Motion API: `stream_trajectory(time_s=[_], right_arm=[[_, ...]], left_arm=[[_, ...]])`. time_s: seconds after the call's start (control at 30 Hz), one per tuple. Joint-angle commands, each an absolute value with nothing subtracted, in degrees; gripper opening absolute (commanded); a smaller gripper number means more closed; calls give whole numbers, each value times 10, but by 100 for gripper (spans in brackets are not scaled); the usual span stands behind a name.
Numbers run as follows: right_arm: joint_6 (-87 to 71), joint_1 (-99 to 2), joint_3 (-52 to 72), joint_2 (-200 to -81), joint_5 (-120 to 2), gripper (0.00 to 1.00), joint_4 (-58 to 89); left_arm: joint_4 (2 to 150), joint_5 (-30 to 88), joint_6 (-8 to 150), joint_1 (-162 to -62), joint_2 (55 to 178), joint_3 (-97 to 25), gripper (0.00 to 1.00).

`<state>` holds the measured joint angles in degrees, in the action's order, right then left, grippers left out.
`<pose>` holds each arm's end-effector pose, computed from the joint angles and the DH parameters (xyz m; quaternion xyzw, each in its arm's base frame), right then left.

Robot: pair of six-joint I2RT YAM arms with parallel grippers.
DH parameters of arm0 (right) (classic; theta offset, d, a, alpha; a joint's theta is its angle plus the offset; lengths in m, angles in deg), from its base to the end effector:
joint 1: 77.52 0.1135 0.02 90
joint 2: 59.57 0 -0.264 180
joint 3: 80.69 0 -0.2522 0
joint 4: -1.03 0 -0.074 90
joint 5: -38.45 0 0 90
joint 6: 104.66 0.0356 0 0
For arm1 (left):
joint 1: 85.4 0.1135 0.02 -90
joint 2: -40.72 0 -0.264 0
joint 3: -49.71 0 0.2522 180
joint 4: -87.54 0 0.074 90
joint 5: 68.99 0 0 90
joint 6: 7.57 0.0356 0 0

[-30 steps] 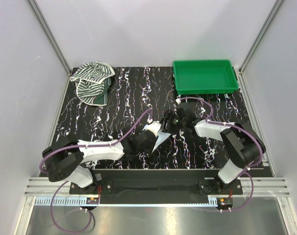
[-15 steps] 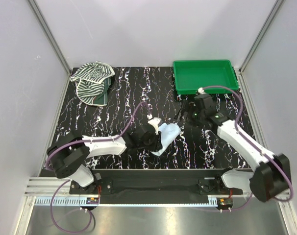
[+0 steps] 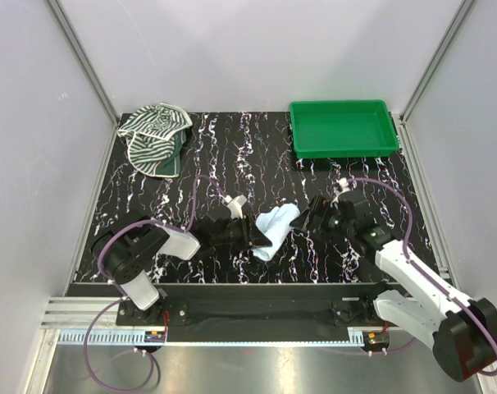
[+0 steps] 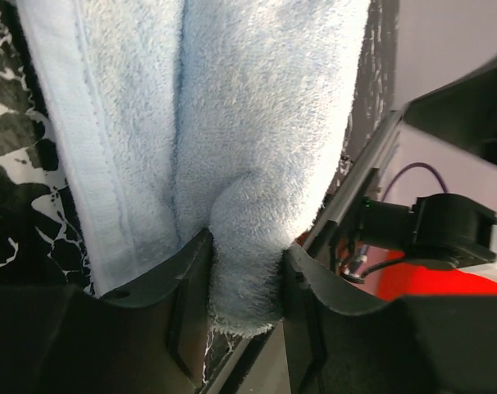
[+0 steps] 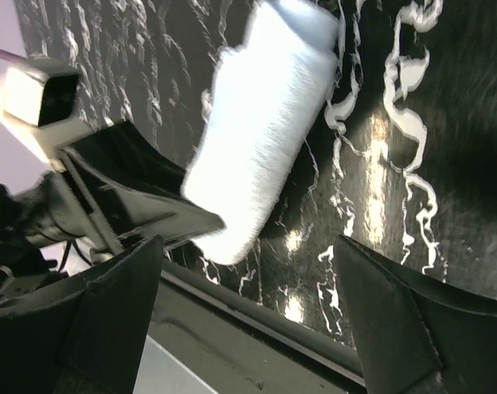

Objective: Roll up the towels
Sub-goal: Roll the towel, then place the rolled towel into the container

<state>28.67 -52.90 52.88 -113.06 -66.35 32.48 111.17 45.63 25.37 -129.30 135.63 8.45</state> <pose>0.1763 0.0908 0.2272 0.0900 0.8904 0.3369 0.2924 0.1945 -0.2077 0.1202 0.0089 0.8528 -0.4942 0.1683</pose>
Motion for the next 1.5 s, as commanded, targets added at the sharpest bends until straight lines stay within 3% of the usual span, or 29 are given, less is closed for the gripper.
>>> stream_trajectory(time_s=[0.0,0.37,0.83,0.93,1.0,1.07,1.23,1.37,1.47], right_arm=[[342,-521,577,-1161,-722,92,189],[387,-462,630,-1351,-709,92,-127],[419,-428,627,-1570,-710,75,-334],[424,-424,627,-1594,-710,63,-363],[427,-422,630,-1605,-708,46,-376],[430,-421,630,-1611,-707,38,-393],[421,-422,603,-1571,-704,17,-329],[346,-447,516,-1490,-718,2,-179],[291,-503,444,-1446,-760,0,-62]], left_arm=[[1164,503,185,-1274,1393,127,38],[1198,505,131,-1233,1420,180,41],[1341,546,69,-1193,1510,220,41],[1349,549,68,-1192,1522,219,42],[1357,552,65,-1192,1528,222,43],[1364,555,67,-1192,1530,220,45],[1323,559,109,-1192,1466,220,64],[1013,528,222,-1192,1282,165,77],[827,487,302,-1192,1162,111,85]])
